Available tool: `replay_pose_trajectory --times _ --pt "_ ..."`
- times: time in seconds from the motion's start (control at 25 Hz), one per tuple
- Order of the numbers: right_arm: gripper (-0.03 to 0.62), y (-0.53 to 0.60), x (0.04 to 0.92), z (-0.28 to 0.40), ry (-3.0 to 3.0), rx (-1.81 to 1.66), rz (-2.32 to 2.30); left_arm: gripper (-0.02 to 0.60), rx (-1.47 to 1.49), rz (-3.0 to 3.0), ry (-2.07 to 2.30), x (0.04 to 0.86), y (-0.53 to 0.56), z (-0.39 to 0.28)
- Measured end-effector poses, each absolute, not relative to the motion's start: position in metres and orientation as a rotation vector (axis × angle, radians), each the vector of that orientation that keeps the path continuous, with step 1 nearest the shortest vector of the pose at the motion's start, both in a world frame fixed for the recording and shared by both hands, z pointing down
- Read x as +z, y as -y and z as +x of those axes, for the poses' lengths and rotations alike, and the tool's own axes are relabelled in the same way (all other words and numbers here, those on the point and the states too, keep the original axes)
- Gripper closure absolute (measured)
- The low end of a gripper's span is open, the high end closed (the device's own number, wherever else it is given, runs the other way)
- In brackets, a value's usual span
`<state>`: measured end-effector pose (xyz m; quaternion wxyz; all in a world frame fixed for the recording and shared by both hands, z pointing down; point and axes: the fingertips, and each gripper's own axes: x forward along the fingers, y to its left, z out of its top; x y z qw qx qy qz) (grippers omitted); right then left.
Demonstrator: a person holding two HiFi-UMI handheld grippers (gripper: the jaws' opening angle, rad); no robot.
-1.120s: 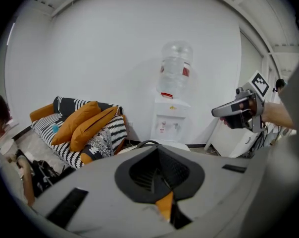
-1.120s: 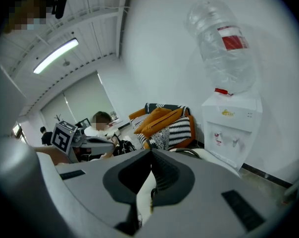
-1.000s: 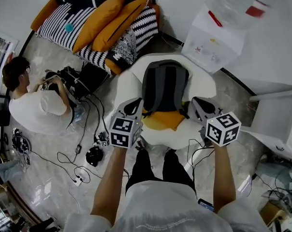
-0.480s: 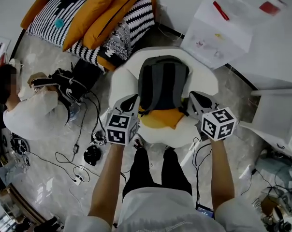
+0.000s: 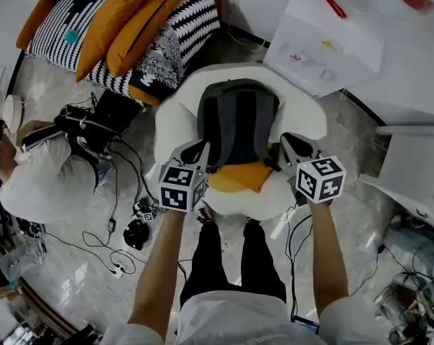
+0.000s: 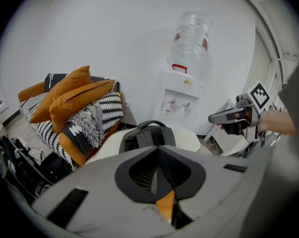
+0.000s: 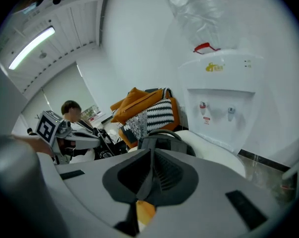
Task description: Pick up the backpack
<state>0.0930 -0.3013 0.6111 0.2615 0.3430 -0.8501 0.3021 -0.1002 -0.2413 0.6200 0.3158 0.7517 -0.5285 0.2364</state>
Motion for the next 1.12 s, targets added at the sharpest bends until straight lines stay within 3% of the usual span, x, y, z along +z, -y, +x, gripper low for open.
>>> replay_pose_trajectory --times 0.4,0.52,1.12 --pt "0.528 0.306 0.672 0.094 2.25 0.894 0.868 0.55 0.604 1.949 1.316 0.663 0.254 -0.091" --pt "0.479 0.301 0.687 0.087 2.256 0.932 0.839 0.534 0.618 1.946 1.295 0.677 0.253 -0.09" --pt "0.433 0.306 0.773 0.084 2.22 0.983 0.832 0.477 0.614 1.879 1.279 0.759 0.253 -0.085"
